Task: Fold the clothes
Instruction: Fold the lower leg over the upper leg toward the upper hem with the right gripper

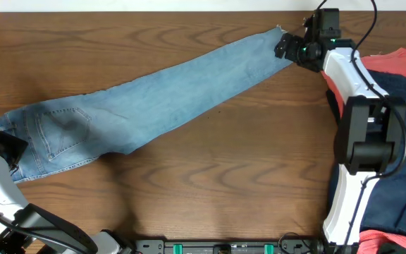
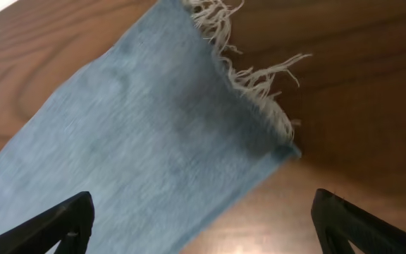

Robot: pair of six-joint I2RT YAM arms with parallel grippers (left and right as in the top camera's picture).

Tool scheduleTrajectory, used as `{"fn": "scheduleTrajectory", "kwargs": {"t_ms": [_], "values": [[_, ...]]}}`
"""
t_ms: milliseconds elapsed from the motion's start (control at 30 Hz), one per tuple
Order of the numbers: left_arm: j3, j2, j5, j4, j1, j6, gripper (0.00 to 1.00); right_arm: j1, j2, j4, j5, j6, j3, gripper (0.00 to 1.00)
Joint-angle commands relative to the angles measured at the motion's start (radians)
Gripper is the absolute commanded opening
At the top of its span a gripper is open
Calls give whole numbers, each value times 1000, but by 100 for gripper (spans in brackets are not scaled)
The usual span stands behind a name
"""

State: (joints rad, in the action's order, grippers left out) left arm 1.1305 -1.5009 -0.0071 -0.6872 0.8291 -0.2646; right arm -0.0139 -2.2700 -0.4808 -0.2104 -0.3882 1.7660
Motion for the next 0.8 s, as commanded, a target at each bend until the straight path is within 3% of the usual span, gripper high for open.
{"fn": "scheduleTrajectory", "kwargs": {"t_ms": [0, 267, 333, 400, 433, 500, 533, 767], "values": [[-43, -38, -9, 13, -4, 9, 67, 3, -86, 21, 17, -27, 6, 97], [-47, -90, -4, 14, -4, 9, 67, -3, -185, 100, -113, -31, 6, 99], [-47, -87, -2, 13, -4, 9, 67, -8, -197, 116, -124, -35, 6, 95], [-46, -84, -1, 7, -4, 9, 67, -11, -199, 125, -135, -34, 6, 75], [-46, -82, -1, 3, -4, 9, 67, -12, -199, 129, -138, -34, 6, 50], [-45, -78, -1, -6, -4, 9, 67, -12, -193, 125, -138, -34, 7, 12], [-45, -74, -1, -9, -4, 9, 67, -8, -187, 116, -138, -34, 7, 1], [-33, -8, -1, -12, -4, 9, 67, 48, -27, -139, -64, 1, 7, 1]]}}
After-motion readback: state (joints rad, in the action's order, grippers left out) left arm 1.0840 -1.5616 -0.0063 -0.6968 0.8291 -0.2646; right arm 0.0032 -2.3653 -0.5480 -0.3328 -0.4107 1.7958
